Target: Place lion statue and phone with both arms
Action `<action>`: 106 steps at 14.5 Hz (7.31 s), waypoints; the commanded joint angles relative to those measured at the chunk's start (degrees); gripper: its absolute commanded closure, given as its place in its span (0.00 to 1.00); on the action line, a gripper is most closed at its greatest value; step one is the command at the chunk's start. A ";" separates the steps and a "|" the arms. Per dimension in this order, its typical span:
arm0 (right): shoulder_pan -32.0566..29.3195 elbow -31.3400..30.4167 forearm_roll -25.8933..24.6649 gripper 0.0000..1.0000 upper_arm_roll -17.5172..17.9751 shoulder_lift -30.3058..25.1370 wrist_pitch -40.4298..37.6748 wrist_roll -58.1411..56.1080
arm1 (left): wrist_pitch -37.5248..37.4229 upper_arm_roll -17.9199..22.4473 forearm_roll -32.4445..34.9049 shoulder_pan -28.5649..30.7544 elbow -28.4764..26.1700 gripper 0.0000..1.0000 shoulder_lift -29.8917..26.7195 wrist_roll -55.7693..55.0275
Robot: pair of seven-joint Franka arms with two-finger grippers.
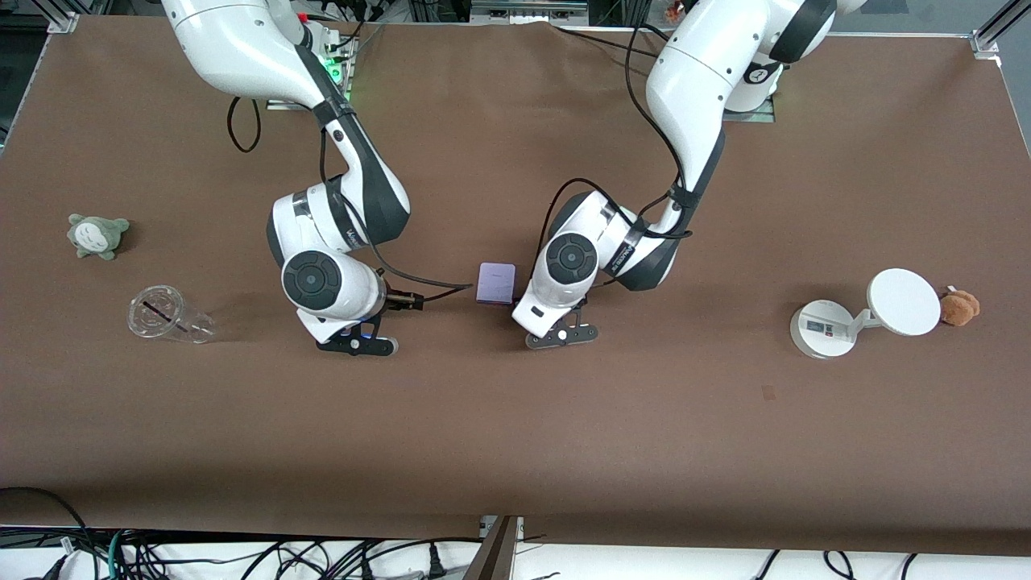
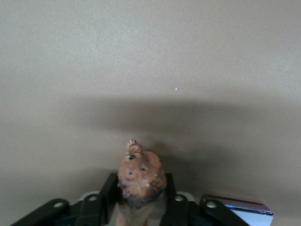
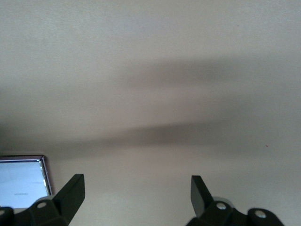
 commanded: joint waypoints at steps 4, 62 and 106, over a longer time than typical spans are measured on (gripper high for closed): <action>3.02 -1.91 0.46 0.00 0.06 -0.99 2.62 4.75 | -2.44 0.48 -0.06 2.91 -0.28 1.00 -2.51 7.84; -7.50 -0.77 3.79 0.45 -8.46 4.81 6.06 -26.69 | -10.43 -1.01 1.34 34.65 -19.88 0.00 -24.21 40.55; -10.59 -1.30 -4.38 0.00 -11.89 -18.73 -20.55 -30.22 | -30.56 5.23 11.80 31.30 -17.07 0.00 -51.83 38.53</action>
